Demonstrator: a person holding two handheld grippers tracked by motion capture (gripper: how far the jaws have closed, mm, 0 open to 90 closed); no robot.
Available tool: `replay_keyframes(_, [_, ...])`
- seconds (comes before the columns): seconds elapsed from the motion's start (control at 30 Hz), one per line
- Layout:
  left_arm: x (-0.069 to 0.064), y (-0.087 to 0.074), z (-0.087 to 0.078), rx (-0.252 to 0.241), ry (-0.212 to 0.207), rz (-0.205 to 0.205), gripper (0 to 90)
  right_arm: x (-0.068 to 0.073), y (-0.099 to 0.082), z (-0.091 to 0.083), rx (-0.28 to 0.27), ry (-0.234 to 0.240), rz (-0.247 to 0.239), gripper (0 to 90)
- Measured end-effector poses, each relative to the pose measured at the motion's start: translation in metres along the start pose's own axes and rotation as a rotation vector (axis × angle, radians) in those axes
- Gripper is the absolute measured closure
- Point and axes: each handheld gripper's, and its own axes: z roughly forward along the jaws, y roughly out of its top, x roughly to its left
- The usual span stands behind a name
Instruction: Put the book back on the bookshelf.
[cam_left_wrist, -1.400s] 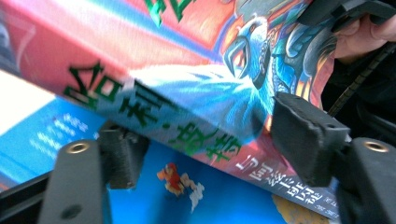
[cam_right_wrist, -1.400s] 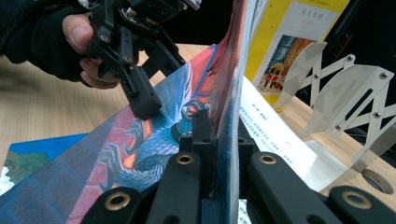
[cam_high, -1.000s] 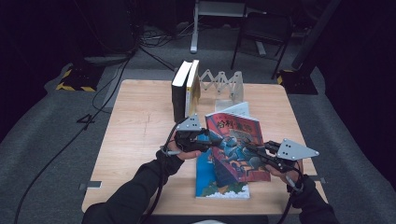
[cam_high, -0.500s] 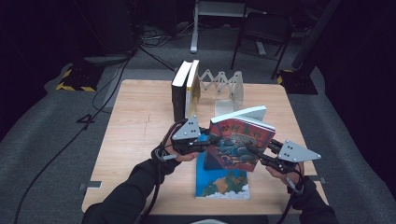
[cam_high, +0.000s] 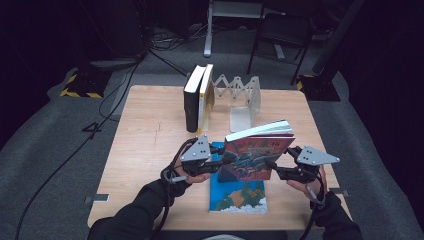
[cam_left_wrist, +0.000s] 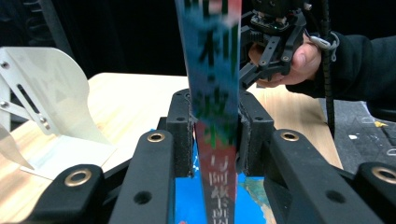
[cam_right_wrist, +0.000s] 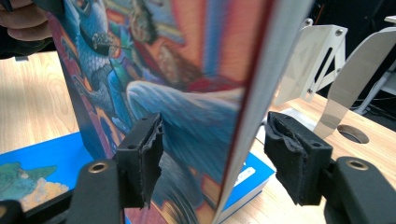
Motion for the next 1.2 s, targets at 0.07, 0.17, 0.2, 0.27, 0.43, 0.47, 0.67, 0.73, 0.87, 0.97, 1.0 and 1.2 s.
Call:
replay_keyframes(0.07, [-0.001, -0.004, 0.001, 0.011, -0.002, 0.005, 71.2, 0.001, 0.0, 0.002, 0.0, 0.01, 0.003, 36.9])
replay_keyframes(0.17, [-0.004, -0.012, 0.006, 0.043, -0.01, 0.01, 71.2, 0.002, 0.0, 0.004, 0.007, 0.012, -0.001, 37.4])
replay_keyframes(0.2, [-0.005, -0.014, 0.008, 0.059, -0.011, 0.016, 70.4, 0.003, 0.0, 0.005, 0.006, 0.006, -0.003, 37.8])
replay_keyframes(0.27, [-0.009, -0.022, 0.018, 0.111, 0.003, 0.036, 68.2, 0.004, 0.0, 0.005, 0.009, 0.002, -0.01, 39.1])
replay_keyframes(0.43, [-0.009, -0.026, 0.027, 0.062, 0.021, -0.006, 64.0, 0.005, 0.001, 0.005, 0.001, -0.006, -0.008, 42.2])
replay_keyframes(0.47, [-0.009, -0.025, 0.026, 0.048, 0.025, -0.015, 63.8, 0.005, 0.001, 0.004, -0.003, -0.005, -0.004, 43.0])
replay_keyframes(0.67, [-0.009, -0.019, 0.029, 0.015, 0.051, -0.019, 65.4, 0.005, 0.001, 0.003, -0.008, -0.007, -0.003, 44.8])
replay_keyframes(0.73, [-0.009, -0.015, 0.03, -0.001, 0.057, -0.017, 65.9, 0.006, 0.002, 0.003, -0.009, -0.007, -0.007, 44.9])
replay_keyframes(0.87, [-0.007, -0.013, 0.031, -0.005, 0.052, -0.009, 69.9, 0.006, 0.002, 0.003, -0.01, -0.011, -0.006, 44.7])
replay_keyframes(0.97, [-0.007, -0.012, 0.031, -0.003, 0.057, -0.005, 69.7, 0.006, 0.003, 0.004, -0.012, -0.016, -0.002, 44.7])
replay_keyframes(1.0, [-0.007, -0.012, 0.031, -0.003, 0.057, -0.005, 69.2, 0.006, 0.003, 0.004, -0.012, -0.016, -0.002, 44.7])
replay_keyframes(1.2, [-0.006, -0.008, 0.037, -0.007, 0.065, -0.003, 68.2, 0.006, 0.005, 0.005, -0.017, -0.02, -0.001, 44.9])
